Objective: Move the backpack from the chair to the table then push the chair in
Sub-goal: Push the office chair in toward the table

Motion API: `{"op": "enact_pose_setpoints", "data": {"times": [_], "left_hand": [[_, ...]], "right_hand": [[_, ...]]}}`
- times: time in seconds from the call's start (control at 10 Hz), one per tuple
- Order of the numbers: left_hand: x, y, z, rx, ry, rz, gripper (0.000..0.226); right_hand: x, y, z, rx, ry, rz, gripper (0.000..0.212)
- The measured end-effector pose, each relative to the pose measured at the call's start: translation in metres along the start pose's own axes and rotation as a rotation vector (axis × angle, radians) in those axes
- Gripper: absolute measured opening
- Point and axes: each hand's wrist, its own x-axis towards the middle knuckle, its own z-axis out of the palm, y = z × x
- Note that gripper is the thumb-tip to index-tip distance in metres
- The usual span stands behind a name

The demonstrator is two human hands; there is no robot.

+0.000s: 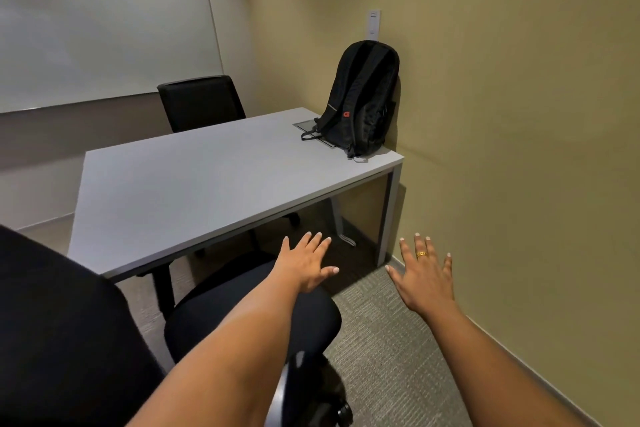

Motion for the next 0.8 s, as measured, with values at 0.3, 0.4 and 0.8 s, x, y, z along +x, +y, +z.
{"op": "enact_pose_setpoints", "data": {"times": [0.3,0.4,0.8], "left_hand": [[-0.076,-0.047,-0.024,0.046,0.062,-0.001,0.068],[-0.090,-0.064,-0.027,0.056,0.065,0.033,0.068],[-0.121,-0.179,-0.053,0.168,0.151,0.253,0.069]], "right_hand": [[-0.059,-0.066,-0.010,0.022,0.044,0.003,0.065],[-0.075,-0.088,-0.011,0.027,0.050,0.037,0.065],[-0.116,-0.237,-0.012,0.033,0.166,0.190,0.066]]}}
